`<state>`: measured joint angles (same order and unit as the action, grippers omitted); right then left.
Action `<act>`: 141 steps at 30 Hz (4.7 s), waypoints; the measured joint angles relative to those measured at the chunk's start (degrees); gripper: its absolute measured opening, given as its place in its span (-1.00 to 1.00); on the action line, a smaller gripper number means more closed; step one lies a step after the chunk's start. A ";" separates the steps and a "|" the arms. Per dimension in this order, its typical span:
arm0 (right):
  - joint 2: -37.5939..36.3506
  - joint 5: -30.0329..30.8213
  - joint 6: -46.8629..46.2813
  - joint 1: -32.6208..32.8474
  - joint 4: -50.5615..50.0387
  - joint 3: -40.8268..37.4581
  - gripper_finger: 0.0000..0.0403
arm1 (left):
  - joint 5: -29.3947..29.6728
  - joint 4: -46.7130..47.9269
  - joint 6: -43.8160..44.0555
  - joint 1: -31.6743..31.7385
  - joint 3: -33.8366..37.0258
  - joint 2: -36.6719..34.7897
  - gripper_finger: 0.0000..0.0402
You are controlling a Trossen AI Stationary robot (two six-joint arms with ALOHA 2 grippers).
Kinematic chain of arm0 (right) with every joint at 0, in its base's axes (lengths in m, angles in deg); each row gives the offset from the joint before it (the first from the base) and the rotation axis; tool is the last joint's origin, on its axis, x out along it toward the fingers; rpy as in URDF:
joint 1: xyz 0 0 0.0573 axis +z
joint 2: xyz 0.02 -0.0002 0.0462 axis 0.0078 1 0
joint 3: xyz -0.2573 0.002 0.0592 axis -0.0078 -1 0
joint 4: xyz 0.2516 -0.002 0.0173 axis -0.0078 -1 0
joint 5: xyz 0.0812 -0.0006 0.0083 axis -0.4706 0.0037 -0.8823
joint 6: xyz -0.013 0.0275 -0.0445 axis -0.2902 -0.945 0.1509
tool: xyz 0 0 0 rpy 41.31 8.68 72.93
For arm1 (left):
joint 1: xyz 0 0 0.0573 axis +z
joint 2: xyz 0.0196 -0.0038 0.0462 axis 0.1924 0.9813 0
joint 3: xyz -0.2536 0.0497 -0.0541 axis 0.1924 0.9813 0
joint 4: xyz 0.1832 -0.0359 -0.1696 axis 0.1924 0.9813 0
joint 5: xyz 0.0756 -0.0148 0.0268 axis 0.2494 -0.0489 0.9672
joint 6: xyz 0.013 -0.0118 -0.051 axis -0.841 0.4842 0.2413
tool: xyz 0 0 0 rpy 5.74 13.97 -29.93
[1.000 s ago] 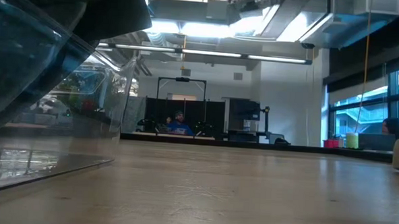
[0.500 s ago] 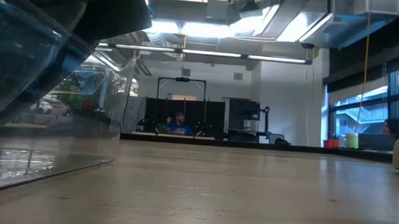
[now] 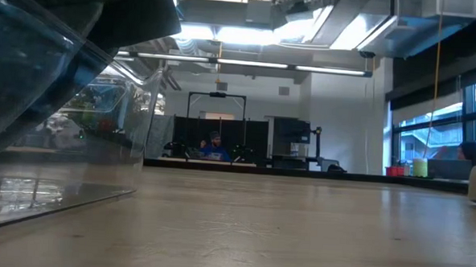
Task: Pick & Place hat
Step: Put the black cap into the right transparent bin
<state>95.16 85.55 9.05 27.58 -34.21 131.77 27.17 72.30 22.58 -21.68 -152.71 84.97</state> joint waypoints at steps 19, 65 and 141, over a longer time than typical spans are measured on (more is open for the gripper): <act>-0.01 0.91 3.14 -0.02 2.46 -0.05 -0.94 | 5.02 6.03 0.66 0.64 -0.04 0.02 -0.16; -0.01 -2.11 -0.37 0.11 1.93 -0.03 -0.63 | -4.16 3.40 -2.51 4.02 -0.06 -0.03 -0.87; -0.97 12.46 -16.48 -6.25 -33.55 -0.05 0.04 | -34.06 40.74 7.65 -0.36 -20.85 26.36 -0.83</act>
<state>94.19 98.01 -7.43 21.33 -67.76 131.72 -6.89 113.05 30.23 -22.04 -173.56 111.33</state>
